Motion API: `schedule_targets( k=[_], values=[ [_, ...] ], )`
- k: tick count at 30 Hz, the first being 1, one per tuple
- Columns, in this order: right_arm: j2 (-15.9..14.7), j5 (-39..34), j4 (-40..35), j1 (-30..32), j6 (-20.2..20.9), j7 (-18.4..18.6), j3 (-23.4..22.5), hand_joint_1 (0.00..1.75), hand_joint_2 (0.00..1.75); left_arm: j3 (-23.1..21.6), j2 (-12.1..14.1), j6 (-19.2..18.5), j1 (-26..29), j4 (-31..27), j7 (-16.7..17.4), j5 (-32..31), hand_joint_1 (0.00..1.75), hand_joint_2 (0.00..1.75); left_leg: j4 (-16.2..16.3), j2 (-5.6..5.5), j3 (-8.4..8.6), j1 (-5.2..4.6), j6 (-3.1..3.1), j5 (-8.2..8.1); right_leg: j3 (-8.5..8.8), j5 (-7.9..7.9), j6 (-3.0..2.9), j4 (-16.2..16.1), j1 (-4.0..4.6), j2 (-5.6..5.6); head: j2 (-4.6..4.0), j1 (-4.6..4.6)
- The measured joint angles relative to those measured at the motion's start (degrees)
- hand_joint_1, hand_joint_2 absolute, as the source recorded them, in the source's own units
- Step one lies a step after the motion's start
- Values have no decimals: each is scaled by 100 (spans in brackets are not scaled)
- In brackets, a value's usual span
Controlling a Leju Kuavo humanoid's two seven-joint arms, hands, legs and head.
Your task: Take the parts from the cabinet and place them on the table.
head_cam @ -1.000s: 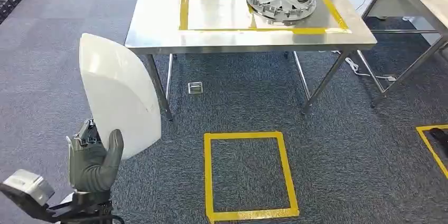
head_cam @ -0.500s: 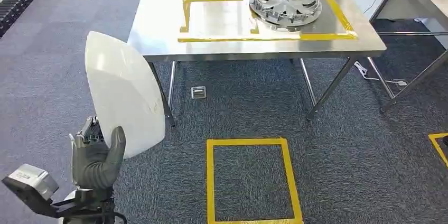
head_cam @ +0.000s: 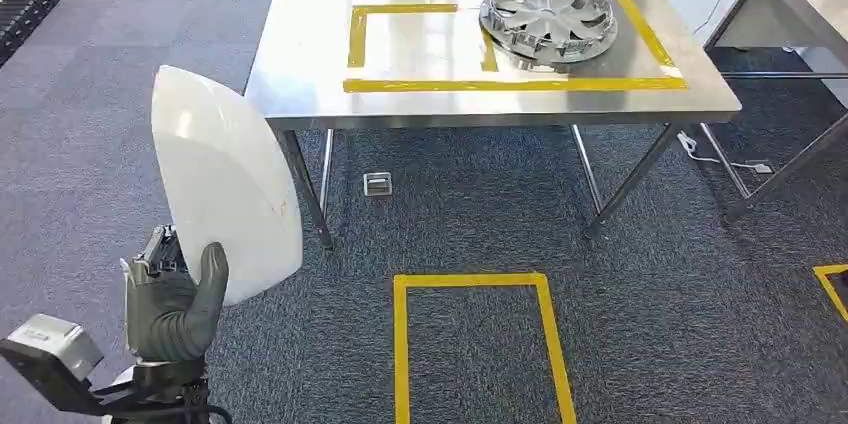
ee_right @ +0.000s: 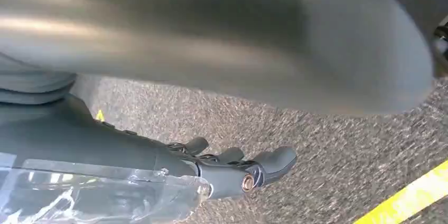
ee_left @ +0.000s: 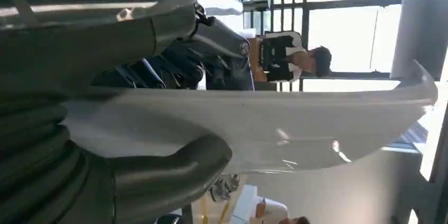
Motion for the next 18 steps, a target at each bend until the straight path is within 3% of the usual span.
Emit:
schedule_targets(
  k=[1,2,4,5,6,7,9,10,11,12,14,16,18],
  values=[
    [6,0,0,-10,0,0,2,0,0,-2,0,2,-7,-2,-11,0,175,175,-6,2,32,1,38,-25,-55,-69,19,160,5,-3,-2,26],
    [7,0,0,-22,2,0,2,0,0,-2,0,4,-9,-4,-11,0,175,175,-6,13,54,1,73,-47,-262,-247,33,554,-8,-2,-2,76],
    [7,0,0,-20,4,0,2,0,0,-7,7,13,-3,-2,-11,0,175,175,-5,17,77,-9,97,-90,-835,-581,53,1507,-15,-3,-2,79],
    [4,0,0,-6,2,0,2,0,0,-11,9,26,3,-2,-11,0,175,175,-5,13,95,-15,104,-116,-1069,-586,57,1812,-15,-2,-2,83],
    [4,0,0,3,2,2,2,0,0,-13,11,41,7,-2,-11,0,175,175,-5,0,134,-17,98,-145,-1153,-446,50,1820,-15,-2,0,89],
    [4,0,0,4,0,2,2,0,0,-13,13,48,7,-2,-11,2,175,175,-5,-7,186,-18,92,-183,-1106,-184,33,1578,-12,-2,-2,94],
    [4,0,0,0,-7,0,2,0,0,-13,13,57,5,-2,-11,7,175,175,-5,-11,346,-23,60,-281,-749,520,-38,577,2,-1,-2,98],
    [-2,0,2,6,-13,0,2,0,0,-13,13,59,7,0,-11,7,175,175,-27,-8,346,-10,39,-329,-609,571,-69,326,24,13,-2,96],
    [-4,0,2,0,-15,0,0,0,0,-13,15,66,-4,2,-13,13,175,175,-10,-15,397,-50,-8,-357,-569,538,-92,241,53,10,-2,65],
    [-4,0,2,-14,-17,0,0,0,0,-9,15,68,0,0,-17,17,175,175,-26,-10,387,-29,-41,-357,-518,434,-115,156,65,10,-2,90],
    [-4,0,2,0,-17,2,2,0,0,-7,15,96,1,2,-13,35,175,175,-90,-4,430,-15,-111,-371,-511,408,-167,147,80,19,-2,92],
    [-7,0,2,4,-31,2,0,0,0,18,31,109,-7,0,-18,44,175,175,-8,1,465,-21,-185,-447,-390,426,-220,17,12,13,-2,70],
    [-2,0,2,-8,-37,0,0,0,0,17,37,118,-17,0,-24,59,175,175,682,0,105,-13,-224,-792,-342,390,-275,4,6,-1,-2,52]
  ],
)
